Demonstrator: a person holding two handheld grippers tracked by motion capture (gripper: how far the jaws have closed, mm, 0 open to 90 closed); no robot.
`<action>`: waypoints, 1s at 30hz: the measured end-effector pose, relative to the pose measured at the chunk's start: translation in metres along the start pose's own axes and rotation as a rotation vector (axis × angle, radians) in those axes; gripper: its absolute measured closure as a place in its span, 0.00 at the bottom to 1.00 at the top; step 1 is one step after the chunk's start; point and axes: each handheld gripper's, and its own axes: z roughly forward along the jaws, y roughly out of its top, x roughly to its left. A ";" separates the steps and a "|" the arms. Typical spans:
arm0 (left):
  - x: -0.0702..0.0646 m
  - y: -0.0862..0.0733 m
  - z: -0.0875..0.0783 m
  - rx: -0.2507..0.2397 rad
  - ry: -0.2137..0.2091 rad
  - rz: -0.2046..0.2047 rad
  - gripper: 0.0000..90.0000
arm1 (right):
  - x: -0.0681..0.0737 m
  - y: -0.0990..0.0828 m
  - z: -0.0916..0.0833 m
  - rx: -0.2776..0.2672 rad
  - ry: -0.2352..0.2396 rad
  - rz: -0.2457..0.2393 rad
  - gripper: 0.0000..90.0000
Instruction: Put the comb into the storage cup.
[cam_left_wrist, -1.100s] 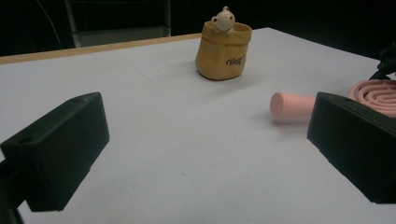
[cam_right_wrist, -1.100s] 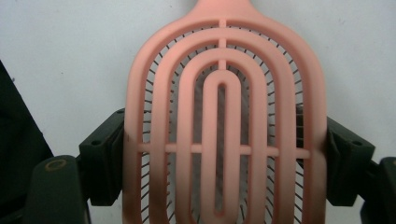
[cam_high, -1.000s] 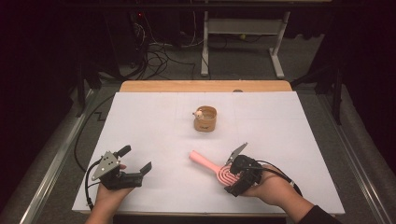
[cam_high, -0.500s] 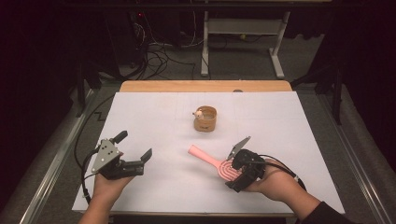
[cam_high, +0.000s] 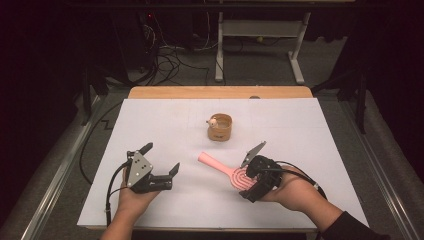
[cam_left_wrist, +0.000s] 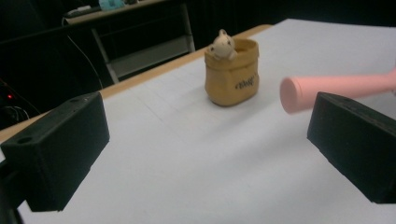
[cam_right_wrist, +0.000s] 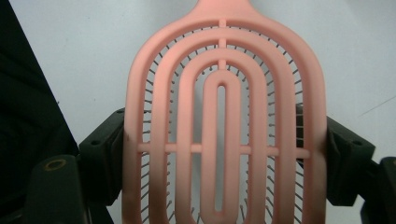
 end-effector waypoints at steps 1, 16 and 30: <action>-0.002 -0.003 0.001 0.006 0.001 0.000 0.00 | 0.000 0.001 0.000 -0.001 0.000 0.003 0.23; -0.033 -0.025 0.014 0.129 0.042 0.188 0.00 | 0.003 0.016 0.005 0.008 0.002 -0.047 0.23; -0.057 -0.026 0.022 0.167 0.060 0.337 0.00 | 0.017 0.036 0.023 0.062 0.030 -0.113 0.23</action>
